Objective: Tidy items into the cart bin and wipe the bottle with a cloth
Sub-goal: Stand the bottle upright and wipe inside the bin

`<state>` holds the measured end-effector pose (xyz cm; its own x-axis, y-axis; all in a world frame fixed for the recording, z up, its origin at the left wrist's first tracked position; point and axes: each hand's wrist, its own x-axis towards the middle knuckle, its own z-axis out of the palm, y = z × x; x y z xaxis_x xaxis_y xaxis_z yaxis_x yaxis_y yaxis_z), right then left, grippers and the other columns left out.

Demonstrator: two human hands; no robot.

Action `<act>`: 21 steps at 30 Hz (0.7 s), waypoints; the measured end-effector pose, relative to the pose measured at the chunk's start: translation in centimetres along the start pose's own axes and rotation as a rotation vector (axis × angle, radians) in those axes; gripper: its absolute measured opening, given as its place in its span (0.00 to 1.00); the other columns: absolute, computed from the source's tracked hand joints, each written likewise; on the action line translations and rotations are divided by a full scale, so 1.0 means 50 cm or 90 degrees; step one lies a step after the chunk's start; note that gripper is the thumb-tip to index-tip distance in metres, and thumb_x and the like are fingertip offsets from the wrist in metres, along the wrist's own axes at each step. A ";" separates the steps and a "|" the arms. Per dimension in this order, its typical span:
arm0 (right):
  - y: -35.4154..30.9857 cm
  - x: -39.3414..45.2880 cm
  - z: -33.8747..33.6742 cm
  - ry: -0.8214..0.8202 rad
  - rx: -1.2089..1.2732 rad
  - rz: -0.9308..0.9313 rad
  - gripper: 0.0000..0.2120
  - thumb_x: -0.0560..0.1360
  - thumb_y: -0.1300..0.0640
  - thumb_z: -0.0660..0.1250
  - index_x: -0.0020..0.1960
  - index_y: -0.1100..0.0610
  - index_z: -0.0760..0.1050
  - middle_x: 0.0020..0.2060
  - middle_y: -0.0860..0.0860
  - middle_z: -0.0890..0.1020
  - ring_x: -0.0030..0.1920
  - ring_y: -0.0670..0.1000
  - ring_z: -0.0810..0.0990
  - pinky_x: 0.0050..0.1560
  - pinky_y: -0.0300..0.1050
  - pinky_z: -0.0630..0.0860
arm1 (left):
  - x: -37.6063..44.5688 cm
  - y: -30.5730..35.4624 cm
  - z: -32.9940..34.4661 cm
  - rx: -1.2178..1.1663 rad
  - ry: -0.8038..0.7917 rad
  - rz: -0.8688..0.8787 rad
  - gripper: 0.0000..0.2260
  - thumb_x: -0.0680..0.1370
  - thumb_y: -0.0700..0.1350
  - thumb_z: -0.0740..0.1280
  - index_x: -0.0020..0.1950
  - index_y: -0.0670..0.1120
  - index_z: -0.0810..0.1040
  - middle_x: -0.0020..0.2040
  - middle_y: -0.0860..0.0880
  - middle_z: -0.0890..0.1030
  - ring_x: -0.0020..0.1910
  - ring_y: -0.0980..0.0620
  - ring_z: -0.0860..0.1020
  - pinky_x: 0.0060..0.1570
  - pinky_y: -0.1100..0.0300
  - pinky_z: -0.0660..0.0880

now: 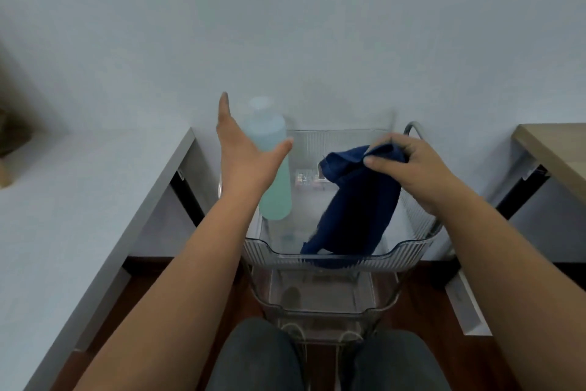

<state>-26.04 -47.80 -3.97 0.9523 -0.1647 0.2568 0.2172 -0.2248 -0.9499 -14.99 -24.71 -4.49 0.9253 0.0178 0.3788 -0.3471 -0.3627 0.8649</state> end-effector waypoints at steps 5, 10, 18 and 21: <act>-0.069 0.014 0.002 0.000 0.085 0.001 0.10 0.66 0.66 0.66 0.35 0.51 0.72 0.31 0.51 0.77 0.32 0.50 0.74 0.32 0.39 0.69 | -0.064 0.103 -0.003 -0.009 -0.155 0.180 0.36 0.70 0.60 0.71 0.75 0.57 0.62 0.72 0.58 0.67 0.72 0.61 0.64 0.72 0.62 0.59; -0.106 0.010 0.017 -0.006 0.010 -0.023 0.11 0.65 0.66 0.63 0.38 0.50 0.73 0.34 0.52 0.81 0.35 0.55 0.74 0.38 0.49 0.70 | -0.045 0.153 -0.008 0.137 -0.336 0.193 0.14 0.70 0.56 0.74 0.54 0.63 0.80 0.47 0.63 0.82 0.54 0.59 0.79 0.67 0.45 0.67; -0.070 -0.029 0.004 0.075 -0.427 -0.049 0.15 0.66 0.61 0.63 0.48 0.44 0.71 0.35 0.40 0.80 0.37 0.43 0.78 0.60 0.55 0.73 | -0.039 0.202 -0.031 0.086 -0.319 0.244 0.07 0.72 0.42 0.74 0.42 0.55 0.85 0.41 0.56 0.81 0.39 0.62 0.79 0.39 0.71 0.73; -0.050 -0.044 0.002 0.064 -0.398 -0.014 0.14 0.69 0.62 0.65 0.43 0.42 0.72 0.37 0.40 0.78 0.40 0.42 0.78 0.55 0.41 0.72 | -0.035 0.221 -0.040 0.053 -0.295 0.232 0.07 0.72 0.42 0.73 0.41 0.55 0.85 0.42 0.56 0.83 0.40 0.61 0.80 0.42 0.67 0.78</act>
<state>-28.67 -46.80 -2.19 0.9175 -0.2369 0.3195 0.0409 -0.7427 -0.6684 -20.77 -26.90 5.06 0.7258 -0.5236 0.4462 -0.6587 -0.3419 0.6703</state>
